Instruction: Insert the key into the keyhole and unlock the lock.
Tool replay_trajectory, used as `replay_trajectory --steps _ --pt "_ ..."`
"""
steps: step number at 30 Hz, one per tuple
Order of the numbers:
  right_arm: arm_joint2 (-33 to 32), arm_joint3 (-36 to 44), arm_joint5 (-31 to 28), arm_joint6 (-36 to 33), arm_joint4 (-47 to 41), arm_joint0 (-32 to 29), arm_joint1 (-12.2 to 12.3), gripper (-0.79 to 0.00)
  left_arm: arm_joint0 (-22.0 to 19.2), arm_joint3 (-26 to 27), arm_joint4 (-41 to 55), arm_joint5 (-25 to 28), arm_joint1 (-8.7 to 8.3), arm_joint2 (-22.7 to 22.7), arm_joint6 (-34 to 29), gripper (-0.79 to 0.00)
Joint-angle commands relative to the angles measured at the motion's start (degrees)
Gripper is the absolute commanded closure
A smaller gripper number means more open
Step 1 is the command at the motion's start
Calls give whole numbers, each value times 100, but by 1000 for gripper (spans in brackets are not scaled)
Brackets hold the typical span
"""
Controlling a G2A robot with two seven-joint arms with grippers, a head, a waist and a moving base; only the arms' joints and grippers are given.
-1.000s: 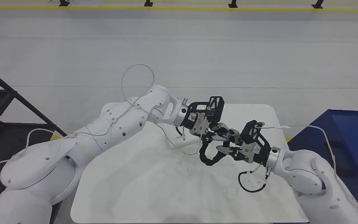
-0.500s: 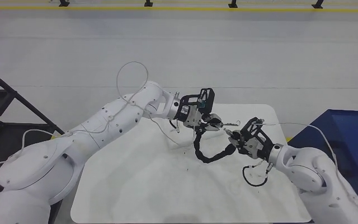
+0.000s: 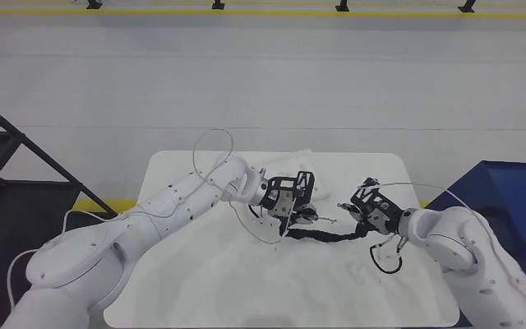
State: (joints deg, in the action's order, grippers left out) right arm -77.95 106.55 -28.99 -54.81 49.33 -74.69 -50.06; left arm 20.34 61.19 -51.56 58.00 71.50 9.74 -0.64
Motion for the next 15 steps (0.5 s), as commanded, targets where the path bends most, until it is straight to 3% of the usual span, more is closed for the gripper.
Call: replay_trajectory --steps 1,8,10,11,12,13,15 --pt "103 -86 -15 -146 -43 79 -6 -234 115 -55 84 0 91 0 -359 0" --pt "82 -177 -23 -284 -416 176 3 -406 286 -253 424 0 334 0 -1132 0" --pt "-13 -145 -2 -293 -518 147 18 -668 310 -300 539 0 393 0 -1378 0" --pt "-64 -130 11 -282 -576 131 25 -785 320 -319 615 0 421 0 -1483 -160" --pt "-114 -114 10 -265 -649 113 31 -785 334 -355 729 0 448 0 -1556 -160" --pt "-159 -97 8 -271 -681 99 39 -785 341 -387 866 0 474 0 -1590 -785" --pt "-223 -67 20 -285 -740 68 52 -785 338 -422 983 0 517 0 -1741 -785"
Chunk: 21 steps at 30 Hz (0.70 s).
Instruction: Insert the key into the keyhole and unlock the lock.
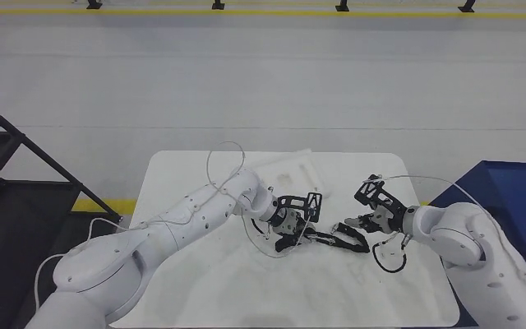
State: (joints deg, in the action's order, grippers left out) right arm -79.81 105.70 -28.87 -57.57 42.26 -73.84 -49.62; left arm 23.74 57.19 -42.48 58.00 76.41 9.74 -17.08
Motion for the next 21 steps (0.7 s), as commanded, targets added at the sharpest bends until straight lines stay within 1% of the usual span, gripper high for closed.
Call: replay_trajectory --steps 1,4,7,9,11,14,17,19,21 --pt "-54 39 11 -12 -62 -31 12 -785 -5 -33 165 0 42 0 -115 -785" --pt "-93 72 -2 -2 -166 -61 23 -785 -55 -73 350 0 49 0 -62 -785" --pt "-107 77 -33 37 -319 -65 28 -785 -170 -44 418 0 -15 0 152 -785" --pt "-105 55 -120 156 -593 -60 24 -785 -302 39 433 0 -111 0 613 -785" --pt "-113 52 -190 126 -616 -23 34 -785 -412 112 309 0 -249 0 1095 -785" --pt "-134 -14 -357 174 -869 87 40 -785 -589 213 40 0 -503 0 1839 -785" --pt "-103 -85 -634 253 -1147 271 42 -785 -759 307 -201 0 -759 0 2405 -785" --pt "-42 -141 -850 329 -1390 442 36 -785 -879 363 -188 0 -918 0 2877 -785" --pt "65 -179 -1097 265 -1544 645 35 -785 -976 359 -196 0 -1073 0 3350 -785"
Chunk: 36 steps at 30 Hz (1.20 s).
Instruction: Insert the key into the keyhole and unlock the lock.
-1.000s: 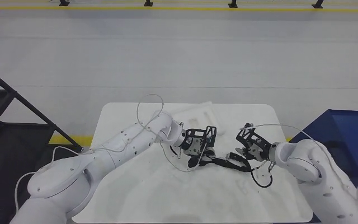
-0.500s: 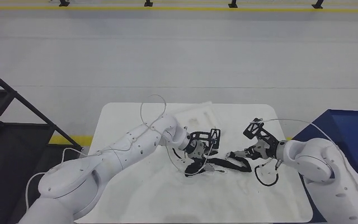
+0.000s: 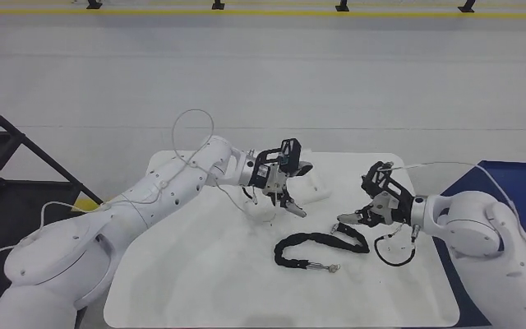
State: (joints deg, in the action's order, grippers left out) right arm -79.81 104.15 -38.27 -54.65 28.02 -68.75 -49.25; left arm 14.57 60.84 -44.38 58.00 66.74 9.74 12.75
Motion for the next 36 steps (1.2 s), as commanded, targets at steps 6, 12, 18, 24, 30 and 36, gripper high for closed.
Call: replay_trajectory --steps 6,12,18,24,30,36 --pt "230 -351 -501 -29 -734 854 -13 -785 -350 55 -95 0 -479 0 1143 -785" --pt "484 -707 -704 -154 -1186 1784 -40 -785 -728 67 59 0 -755 0 985 -785" --pt "1026 -1290 -877 -259 -1599 2750 -132 -785 -983 161 350 0 -958 0 411 -785" --pt "1424 -1689 -942 -194 -1727 3402 -178 -785 -1170 360 744 0 -1183 0 -249 -785" --pt "1679 -2001 -1112 -23 -1791 3703 -180 -785 -1313 456 1090 0 -1363 0 -649 -785" --pt "1680 -2001 -1114 -22 -1792 3703 -180 -785 -1314 457 1091 0 -1364 0 -650 -784"
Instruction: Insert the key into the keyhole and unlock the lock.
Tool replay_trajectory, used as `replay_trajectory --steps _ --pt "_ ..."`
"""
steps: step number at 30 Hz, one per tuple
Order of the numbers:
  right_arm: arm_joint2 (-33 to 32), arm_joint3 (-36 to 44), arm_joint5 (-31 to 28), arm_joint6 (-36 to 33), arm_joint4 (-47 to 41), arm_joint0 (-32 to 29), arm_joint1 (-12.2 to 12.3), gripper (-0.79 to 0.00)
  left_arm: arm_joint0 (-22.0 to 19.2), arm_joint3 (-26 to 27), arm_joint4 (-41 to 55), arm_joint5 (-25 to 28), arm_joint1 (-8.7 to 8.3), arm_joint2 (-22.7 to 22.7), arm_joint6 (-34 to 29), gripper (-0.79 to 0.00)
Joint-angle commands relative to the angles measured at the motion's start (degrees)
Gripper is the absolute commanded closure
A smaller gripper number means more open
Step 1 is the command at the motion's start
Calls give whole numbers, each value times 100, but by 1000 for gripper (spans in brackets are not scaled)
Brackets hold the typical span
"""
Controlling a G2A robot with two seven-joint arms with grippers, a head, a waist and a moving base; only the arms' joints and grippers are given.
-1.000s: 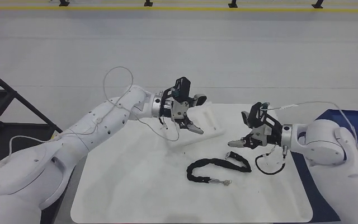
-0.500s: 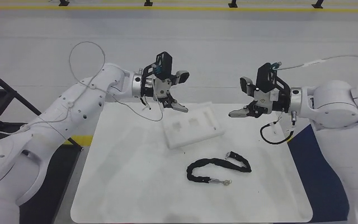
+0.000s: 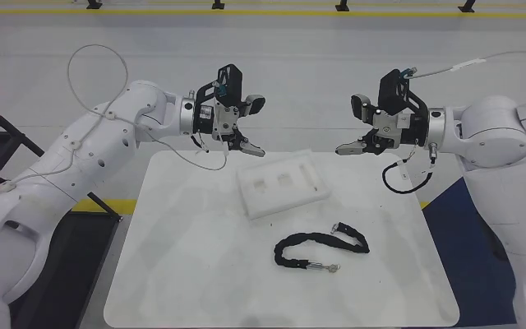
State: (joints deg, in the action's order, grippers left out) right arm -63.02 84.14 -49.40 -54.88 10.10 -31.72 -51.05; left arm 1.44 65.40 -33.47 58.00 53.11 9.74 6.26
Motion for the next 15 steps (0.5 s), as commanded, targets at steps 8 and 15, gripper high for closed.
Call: replay_trajectory --steps 8,15 --pt "0 0 1 -1 0 0 0 -785 0 0 -1 0 0 0 1 -784" --pt "0 0 1 -1 0 0 0 -785 0 0 -1 0 0 0 1 -784"
